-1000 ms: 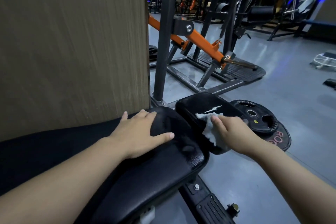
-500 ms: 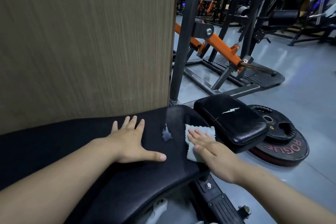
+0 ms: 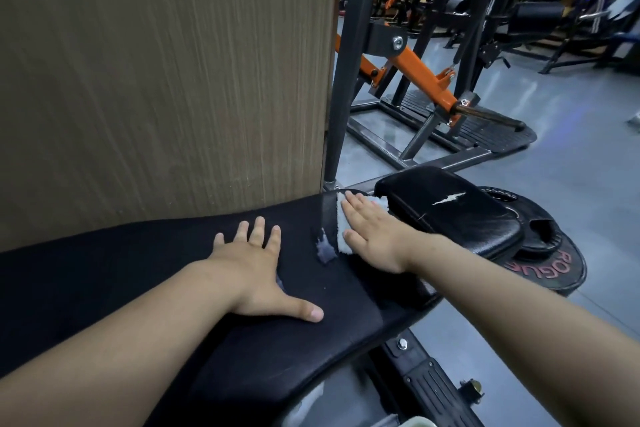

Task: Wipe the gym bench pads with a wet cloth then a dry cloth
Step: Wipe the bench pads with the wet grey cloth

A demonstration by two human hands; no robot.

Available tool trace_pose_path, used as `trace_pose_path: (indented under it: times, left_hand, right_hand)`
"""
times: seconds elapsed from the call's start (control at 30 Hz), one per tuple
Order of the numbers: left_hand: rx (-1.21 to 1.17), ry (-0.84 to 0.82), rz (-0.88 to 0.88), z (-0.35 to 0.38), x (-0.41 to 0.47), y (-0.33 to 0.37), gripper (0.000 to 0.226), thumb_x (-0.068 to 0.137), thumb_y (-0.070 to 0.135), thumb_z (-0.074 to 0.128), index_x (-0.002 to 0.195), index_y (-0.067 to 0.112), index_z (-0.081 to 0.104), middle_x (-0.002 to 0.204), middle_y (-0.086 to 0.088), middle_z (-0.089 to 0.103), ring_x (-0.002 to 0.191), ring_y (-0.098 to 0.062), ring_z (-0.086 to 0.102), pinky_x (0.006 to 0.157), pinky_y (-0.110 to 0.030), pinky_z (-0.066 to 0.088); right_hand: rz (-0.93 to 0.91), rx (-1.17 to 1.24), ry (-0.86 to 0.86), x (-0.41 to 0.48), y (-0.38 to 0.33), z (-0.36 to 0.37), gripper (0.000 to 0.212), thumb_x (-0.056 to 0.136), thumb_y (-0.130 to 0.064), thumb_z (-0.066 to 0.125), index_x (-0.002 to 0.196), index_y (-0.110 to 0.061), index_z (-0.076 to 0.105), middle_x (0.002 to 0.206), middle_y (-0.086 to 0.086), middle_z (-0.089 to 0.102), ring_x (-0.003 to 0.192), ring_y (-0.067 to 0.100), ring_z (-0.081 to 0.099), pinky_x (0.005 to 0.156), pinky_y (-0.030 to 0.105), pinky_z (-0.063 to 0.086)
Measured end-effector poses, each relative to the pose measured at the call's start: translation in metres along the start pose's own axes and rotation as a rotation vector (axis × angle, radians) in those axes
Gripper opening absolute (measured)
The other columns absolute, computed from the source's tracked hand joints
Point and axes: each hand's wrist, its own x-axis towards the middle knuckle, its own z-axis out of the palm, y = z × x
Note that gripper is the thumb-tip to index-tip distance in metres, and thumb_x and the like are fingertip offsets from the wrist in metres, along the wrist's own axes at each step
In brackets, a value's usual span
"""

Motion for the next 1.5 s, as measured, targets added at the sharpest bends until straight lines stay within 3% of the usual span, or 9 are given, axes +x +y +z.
trace_pose_path:
  times: [0.3,0.53,0.77,0.9,1.03,1.2,1.33,1.4,1.5]
  left_hand:
    - [-0.017,-0.018,-0.025,0.001,0.002,-0.004,0.154,0.043,0.104,0.045,0.153,0.021,-0.024,0.160,-0.006,-0.030,0.149,-0.028,-0.023,0.120,-0.056,-0.006]
    - [-0.041,-0.002,-0.016,0.000,0.000,-0.003,0.152,0.045,0.103,0.047,0.153,0.022,-0.022,0.160,-0.005,-0.029,0.149,-0.028,-0.023,0.120,-0.057,-0.006]
    - [-0.052,0.024,0.001,0.005,-0.002,-0.004,0.152,0.044,0.103,0.045,0.154,0.021,-0.021,0.161,-0.006,-0.028,0.149,-0.029,-0.022,0.120,-0.058,-0.007]
    - [-0.053,0.042,0.013,0.008,-0.002,-0.004,0.151,0.046,0.103,0.045,0.154,0.020,-0.020,0.161,-0.007,-0.027,0.149,-0.030,-0.021,0.120,-0.058,-0.006]
    - [-0.082,0.074,0.032,0.010,-0.002,-0.007,0.151,0.047,0.102,0.048,0.156,0.019,-0.016,0.163,-0.009,-0.023,0.150,-0.030,-0.020,0.120,-0.058,-0.006]
    - [-0.205,0.194,0.082,0.011,-0.006,-0.011,0.144,0.045,0.098,0.056,0.158,0.020,0.012,0.164,-0.007,0.005,0.152,-0.026,0.001,0.121,-0.058,0.002]
    - [-0.228,0.517,0.096,0.006,-0.014,-0.036,0.100,0.055,0.097,0.047,0.127,0.029,0.060,0.119,0.011,0.045,0.118,-0.011,0.041,0.104,-0.042,0.040]
    - [-0.188,0.609,0.086,0.007,-0.019,-0.052,0.099,0.058,0.098,0.039,0.125,0.028,0.063,0.110,0.014,0.044,0.109,-0.008,0.041,0.097,-0.036,0.044]
    - [-0.127,0.521,0.059,0.011,-0.030,-0.069,0.111,0.056,0.101,0.036,0.138,0.028,0.050,0.126,0.013,0.040,0.120,-0.009,0.037,0.103,-0.035,0.038]
  right_hand:
    - [0.010,0.008,0.005,0.044,-0.013,-0.012,0.060,0.106,-0.034,0.020,0.157,-0.011,-0.002,0.165,0.006,-0.009,0.151,0.018,-0.010,0.118,0.029,-0.010]
    - [-0.125,0.022,0.041,-0.037,-0.015,0.008,0.062,0.106,-0.039,0.021,0.156,-0.015,-0.005,0.163,-0.002,-0.015,0.149,0.009,-0.017,0.117,0.022,-0.014]
    - [-0.179,-0.026,0.085,-0.126,-0.048,0.035,0.072,0.091,-0.057,-0.006,0.153,-0.021,-0.014,0.158,-0.012,-0.027,0.142,0.000,-0.031,0.117,0.023,-0.017]
    - [-0.153,0.023,0.073,-0.098,-0.052,0.031,0.071,0.095,-0.060,0.004,0.153,-0.024,-0.014,0.159,-0.010,-0.026,0.142,0.000,-0.030,0.116,0.022,-0.018]
    - [-0.101,0.057,0.038,-0.034,-0.058,0.019,0.063,0.105,-0.042,0.022,0.156,-0.021,-0.008,0.160,0.000,-0.025,0.145,0.011,-0.027,0.112,0.022,-0.019]
    - [-0.102,0.041,0.030,0.036,-0.074,0.004,0.063,0.103,-0.043,0.024,0.158,-0.023,0.001,0.164,0.007,-0.011,0.150,0.019,-0.014,0.120,0.032,-0.010]
    - [-0.133,0.020,0.047,0.047,-0.078,0.000,0.064,0.103,-0.042,0.023,0.158,-0.020,0.000,0.165,0.009,-0.007,0.151,0.021,-0.011,0.120,0.033,-0.009]
    - [-0.141,0.005,0.047,0.042,-0.077,0.003,0.064,0.104,-0.043,0.022,0.158,-0.018,-0.002,0.165,0.008,-0.009,0.151,0.021,-0.012,0.119,0.032,-0.010]
    - [-0.164,-0.025,0.050,0.024,-0.074,0.007,0.064,0.105,-0.043,0.021,0.157,-0.017,-0.004,0.164,0.005,-0.013,0.150,0.018,-0.016,0.114,0.026,-0.015]
